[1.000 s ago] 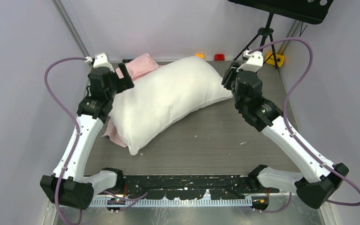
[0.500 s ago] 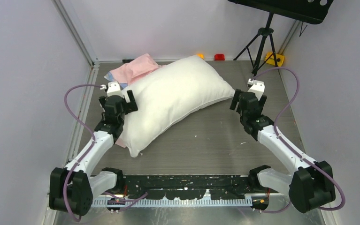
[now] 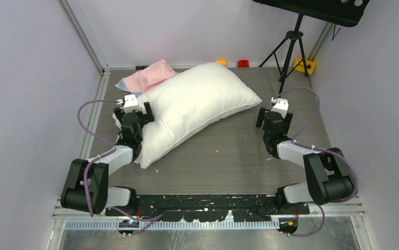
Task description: Remove the pillowcase from the pillow
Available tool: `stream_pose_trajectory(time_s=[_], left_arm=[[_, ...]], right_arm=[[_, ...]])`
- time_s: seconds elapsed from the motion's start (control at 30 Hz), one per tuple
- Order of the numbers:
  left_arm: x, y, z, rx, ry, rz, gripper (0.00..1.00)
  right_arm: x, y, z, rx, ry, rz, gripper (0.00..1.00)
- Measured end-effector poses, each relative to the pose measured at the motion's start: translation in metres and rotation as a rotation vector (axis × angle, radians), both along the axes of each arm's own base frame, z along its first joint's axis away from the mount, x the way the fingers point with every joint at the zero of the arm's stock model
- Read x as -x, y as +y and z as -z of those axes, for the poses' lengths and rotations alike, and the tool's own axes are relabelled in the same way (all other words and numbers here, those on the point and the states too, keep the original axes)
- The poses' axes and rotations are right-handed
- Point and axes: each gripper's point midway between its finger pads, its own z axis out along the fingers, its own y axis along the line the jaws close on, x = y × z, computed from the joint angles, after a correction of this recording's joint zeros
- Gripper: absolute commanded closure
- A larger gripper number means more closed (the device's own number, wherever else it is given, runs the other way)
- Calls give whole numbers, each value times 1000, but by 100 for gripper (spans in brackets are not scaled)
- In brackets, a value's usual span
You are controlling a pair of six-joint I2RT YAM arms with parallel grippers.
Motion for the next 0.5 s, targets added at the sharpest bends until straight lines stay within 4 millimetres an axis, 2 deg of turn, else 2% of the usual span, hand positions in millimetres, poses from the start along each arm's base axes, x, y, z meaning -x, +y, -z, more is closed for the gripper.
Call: stream_pose_trajectory(time_s=[0.07, 0.2, 0.37, 0.43, 0.5], left_arm=[[-5, 1, 4, -6, -12, 3, 0], [-14, 2, 2, -22, -37, 17, 1], [-23, 5, 7, -23, -105, 32, 0], [-24, 7, 9, -17, -123, 41, 0], [-25, 8, 6, -13, -140, 50, 4]], right_arm=[[-1, -3, 8, 19, 12, 1, 11], [-10, -7, -8, 22, -48, 10, 11], [-10, -11, -18, 42, -87, 19, 12], [-12, -14, -14, 53, -94, 29, 11], [-16, -19, 1, 66, -82, 60, 12]])
